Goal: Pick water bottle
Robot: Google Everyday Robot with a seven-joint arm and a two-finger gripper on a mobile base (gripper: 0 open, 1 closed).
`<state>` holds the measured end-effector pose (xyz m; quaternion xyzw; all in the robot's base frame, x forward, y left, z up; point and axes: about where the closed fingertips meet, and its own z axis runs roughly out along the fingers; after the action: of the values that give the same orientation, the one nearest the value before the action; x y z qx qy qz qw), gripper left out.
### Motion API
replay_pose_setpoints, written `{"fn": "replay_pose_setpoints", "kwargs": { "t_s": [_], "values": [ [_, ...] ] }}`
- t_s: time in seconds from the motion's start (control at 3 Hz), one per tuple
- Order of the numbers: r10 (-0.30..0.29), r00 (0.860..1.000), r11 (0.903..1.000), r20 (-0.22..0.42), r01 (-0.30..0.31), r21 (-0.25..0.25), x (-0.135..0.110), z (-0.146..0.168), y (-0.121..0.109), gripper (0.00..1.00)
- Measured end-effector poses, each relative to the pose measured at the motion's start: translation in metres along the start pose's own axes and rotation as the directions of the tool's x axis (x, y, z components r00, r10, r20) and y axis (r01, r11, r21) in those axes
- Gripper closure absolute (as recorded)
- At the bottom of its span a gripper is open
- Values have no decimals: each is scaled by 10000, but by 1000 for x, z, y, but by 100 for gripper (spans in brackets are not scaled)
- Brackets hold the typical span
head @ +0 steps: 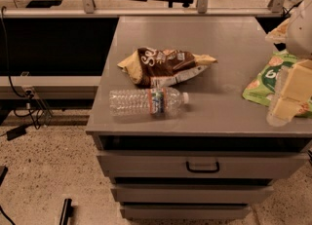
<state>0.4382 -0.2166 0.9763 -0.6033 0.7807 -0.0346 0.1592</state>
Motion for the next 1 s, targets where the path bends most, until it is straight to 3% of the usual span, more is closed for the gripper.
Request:
{"fn": "replay_pose_setpoints", "kwargs": {
  "t_s": [0.67, 1.0],
  "values": [
    [-281, 9996, 9996, 102, 280, 71, -8, 1, 1, 0],
    [-1427, 9894, 9898, 273, 1425, 85, -40, 16, 7, 0]
  ]
}}
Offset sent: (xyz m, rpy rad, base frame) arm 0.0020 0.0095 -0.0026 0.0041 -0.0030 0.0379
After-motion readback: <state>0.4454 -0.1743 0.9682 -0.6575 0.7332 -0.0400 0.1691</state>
